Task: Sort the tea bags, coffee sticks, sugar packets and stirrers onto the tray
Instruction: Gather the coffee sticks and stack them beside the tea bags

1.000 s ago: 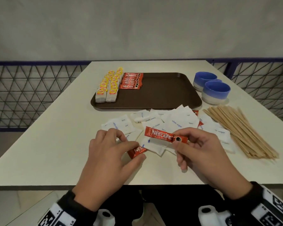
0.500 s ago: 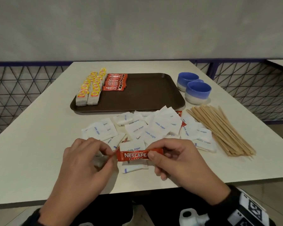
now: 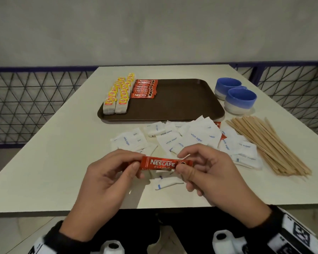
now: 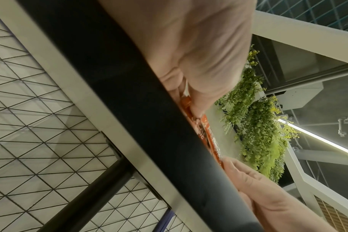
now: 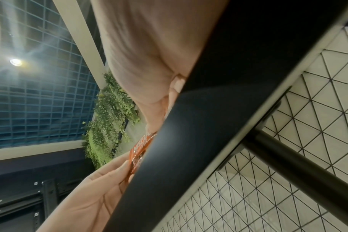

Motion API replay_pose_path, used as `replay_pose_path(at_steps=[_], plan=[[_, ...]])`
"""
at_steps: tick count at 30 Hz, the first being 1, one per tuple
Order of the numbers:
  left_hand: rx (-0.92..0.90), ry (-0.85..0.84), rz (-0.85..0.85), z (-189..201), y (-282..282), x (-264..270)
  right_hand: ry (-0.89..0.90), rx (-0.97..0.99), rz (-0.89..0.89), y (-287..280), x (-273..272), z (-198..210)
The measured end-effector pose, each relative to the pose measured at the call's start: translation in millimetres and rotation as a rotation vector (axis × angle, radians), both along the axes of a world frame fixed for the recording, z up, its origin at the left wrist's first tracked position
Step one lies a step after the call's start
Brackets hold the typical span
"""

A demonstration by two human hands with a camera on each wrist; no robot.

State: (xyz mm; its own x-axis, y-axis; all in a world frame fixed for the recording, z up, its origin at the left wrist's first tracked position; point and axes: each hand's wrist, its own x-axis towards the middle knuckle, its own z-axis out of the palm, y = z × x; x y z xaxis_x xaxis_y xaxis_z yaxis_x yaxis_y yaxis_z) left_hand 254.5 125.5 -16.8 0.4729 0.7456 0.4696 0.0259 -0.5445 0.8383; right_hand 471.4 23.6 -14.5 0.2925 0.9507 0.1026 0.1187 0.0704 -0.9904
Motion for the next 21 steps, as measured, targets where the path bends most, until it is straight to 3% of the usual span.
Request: replay_pose_path(at_steps=[7,15,21], plan=[[-0.181,-0.018,-0.072,2.2,-4.9,0.1,-0.124,-0.009,0.008,0.8,0.4,-9.5],[-0.214,0.02,-0.137,8.7,-1.4,-5.5,-0.357,0.067,-0.002,1.4,-0.3,-7.2],[-0.262,0.008,-0.142,12.4,-5.6,1.2,-0.385,0.076,-0.027,1.5,-2.1,-5.2]])
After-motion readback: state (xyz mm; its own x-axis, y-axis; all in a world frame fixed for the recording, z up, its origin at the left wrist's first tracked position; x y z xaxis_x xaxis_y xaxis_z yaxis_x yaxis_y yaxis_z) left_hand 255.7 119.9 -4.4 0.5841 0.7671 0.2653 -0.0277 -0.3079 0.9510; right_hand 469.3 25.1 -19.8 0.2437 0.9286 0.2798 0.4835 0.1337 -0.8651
